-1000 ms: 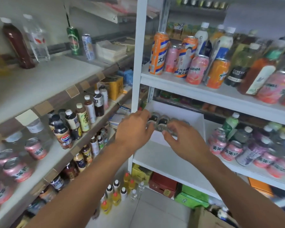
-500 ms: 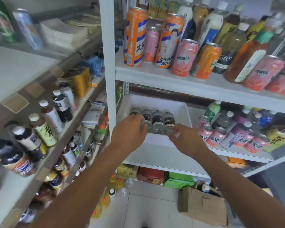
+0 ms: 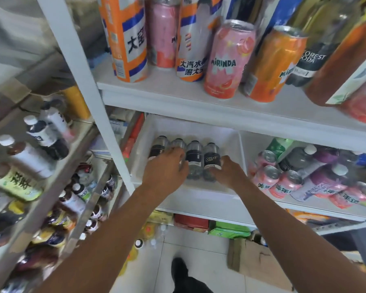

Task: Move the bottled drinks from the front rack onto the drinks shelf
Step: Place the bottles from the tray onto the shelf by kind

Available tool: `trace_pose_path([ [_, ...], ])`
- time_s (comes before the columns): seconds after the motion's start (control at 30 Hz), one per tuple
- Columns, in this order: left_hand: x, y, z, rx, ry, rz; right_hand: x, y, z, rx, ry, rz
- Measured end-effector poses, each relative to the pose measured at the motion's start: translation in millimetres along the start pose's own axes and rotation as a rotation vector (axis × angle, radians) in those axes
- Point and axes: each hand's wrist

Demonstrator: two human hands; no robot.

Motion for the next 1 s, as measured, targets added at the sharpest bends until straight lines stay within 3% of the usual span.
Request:
trace_pose_path([
  [0.43, -40.2, -38.2, -14.0, -0.003, 0.098, 0.066, -67.9, -27.1, -30.6, -0.134, -0.109, 0.027],
  [0.83, -30.1, -42.6, -12.5, 0.016, 0.069, 0.035, -62.9, -31.5, -41.4, -0.323, -0.21, 0.03],
  [1.0, -20.6, -40.7, -9.1, 0.056, 0.055, 0.025, -43.3, -20.5, -36.4, -0.443, -0.136, -0.049],
])
Point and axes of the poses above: each hand's wrist, its own x-axis away from the middle knuckle, its own y-axis out of the back of the hand, z = x × y, and after that the axes turned 10 degrees about y, right-handed
